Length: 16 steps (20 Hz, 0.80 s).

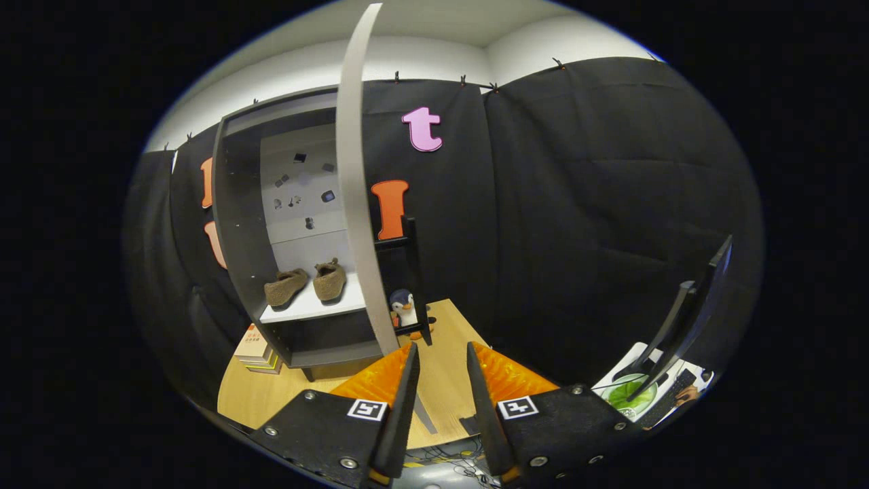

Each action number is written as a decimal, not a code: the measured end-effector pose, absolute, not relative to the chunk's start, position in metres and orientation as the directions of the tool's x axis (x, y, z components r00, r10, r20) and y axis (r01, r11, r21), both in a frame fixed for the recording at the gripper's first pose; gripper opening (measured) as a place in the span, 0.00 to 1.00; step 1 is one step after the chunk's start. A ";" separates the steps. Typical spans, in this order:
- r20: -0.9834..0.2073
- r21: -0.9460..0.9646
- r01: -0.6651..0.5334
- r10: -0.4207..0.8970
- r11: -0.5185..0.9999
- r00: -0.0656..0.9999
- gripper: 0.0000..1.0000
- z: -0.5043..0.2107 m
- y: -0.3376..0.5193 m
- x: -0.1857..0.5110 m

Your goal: Open the shoe cabinet door, grab the shoes and put them into the shoe cabinet, then close the shoe cabinet door.

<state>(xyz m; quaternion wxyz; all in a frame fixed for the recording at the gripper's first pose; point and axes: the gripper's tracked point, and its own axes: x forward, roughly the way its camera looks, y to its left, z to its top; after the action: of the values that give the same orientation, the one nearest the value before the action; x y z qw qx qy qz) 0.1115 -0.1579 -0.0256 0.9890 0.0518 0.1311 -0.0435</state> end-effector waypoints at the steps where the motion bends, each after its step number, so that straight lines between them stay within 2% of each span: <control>1: -0.262 0.095 0.082 -0.055 0.992 0.963 0.48 -0.029 -0.160 0.117; 6: -0.276 0.104 -0.009 0.038 0.995 0.960 0.64 -0.044 -0.165 0.137; 10: -0.272 0.118 -0.073 0.103 0.990 0.957 0.73 -0.050 -0.159 0.149; 16: -0.241 0.090 -0.114 0.132 0.989 0.961 0.74 -0.047 -0.155 0.152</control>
<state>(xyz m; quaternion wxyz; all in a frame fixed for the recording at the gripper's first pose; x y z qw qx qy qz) 0.1518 -0.1545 -0.0467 0.9896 0.0376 0.1240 0.0622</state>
